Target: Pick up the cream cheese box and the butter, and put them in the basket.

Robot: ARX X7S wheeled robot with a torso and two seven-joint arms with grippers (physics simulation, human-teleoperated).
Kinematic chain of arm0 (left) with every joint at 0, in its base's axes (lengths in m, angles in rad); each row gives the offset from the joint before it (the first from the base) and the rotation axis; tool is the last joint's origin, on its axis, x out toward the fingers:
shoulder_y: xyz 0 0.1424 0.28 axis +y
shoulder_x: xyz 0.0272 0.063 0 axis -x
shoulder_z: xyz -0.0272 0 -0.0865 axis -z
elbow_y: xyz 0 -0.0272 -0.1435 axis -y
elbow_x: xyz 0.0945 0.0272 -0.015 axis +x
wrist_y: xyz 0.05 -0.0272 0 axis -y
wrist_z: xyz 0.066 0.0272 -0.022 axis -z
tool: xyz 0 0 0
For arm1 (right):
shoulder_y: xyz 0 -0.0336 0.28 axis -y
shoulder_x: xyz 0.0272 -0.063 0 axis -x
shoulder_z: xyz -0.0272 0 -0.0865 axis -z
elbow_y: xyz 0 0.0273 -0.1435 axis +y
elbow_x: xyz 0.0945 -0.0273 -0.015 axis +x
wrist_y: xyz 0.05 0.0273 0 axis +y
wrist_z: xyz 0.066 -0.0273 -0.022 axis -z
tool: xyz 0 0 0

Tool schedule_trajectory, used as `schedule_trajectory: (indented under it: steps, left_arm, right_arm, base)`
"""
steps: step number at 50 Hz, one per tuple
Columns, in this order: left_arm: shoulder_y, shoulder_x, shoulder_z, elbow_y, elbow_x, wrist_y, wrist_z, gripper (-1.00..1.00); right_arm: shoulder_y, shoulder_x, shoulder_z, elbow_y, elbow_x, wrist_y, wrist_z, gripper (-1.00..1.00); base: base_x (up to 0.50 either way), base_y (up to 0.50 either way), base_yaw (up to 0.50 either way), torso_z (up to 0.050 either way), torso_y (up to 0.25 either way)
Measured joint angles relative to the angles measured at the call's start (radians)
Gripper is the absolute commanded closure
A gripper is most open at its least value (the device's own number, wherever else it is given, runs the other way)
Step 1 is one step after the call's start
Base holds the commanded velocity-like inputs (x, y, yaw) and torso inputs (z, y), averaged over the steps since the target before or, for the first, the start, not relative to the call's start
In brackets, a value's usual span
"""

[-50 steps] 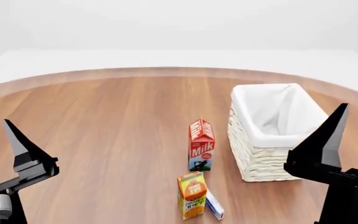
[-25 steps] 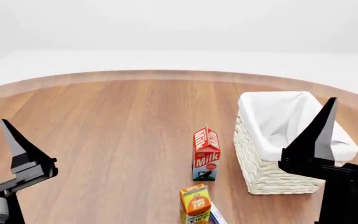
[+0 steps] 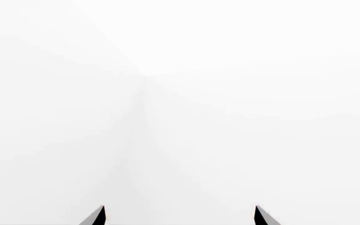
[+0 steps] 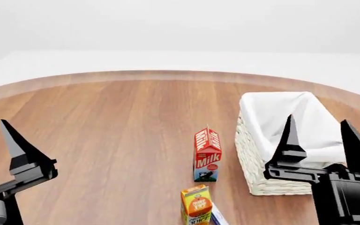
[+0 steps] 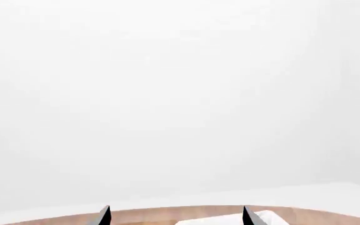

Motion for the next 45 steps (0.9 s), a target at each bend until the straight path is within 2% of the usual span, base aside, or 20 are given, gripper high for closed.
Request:
schedule_trajectory:
  steps: [16, 29, 35, 45]
  left_arm:
    - [0.001, -0.008, 0.010, 0.004, -0.004, -0.010, -0.009, -1.00]
    - [-0.002, -0.013, 0.021, -0.004, -0.009, -0.013, -0.013, -1.00]
    - [-0.002, -0.016, 0.024, -0.007, -0.012, -0.013, -0.016, -1.00]
    - [-0.002, -0.020, 0.028, -0.010, -0.013, -0.010, -0.020, -1.00]
  right_arm:
    - [-0.006, 0.197, -0.004, -0.067, 0.341, 0.183, 0.169, -1.00]
    - [0.162, 0.365, -0.092, -0.042, 0.698, 0.297, 0.369, -1.00]
    - [0.245, 0.404, -0.133, -0.005, 0.834, 0.330, 0.428, -1.00]
    - [0.320, 0.415, -0.190, 0.060, 0.959, 0.360, 0.467, -1.00]
  base:
    - [0.00, 0.00, 0.00, 0.000, 0.000]
    - [0.00, 0.00, 0.00, 0.000, 0.000]
    - [0.00, 0.00, 0.00, 0.000, 0.000]
    - [0.00, 0.00, 0.00, 0.000, 0.000]
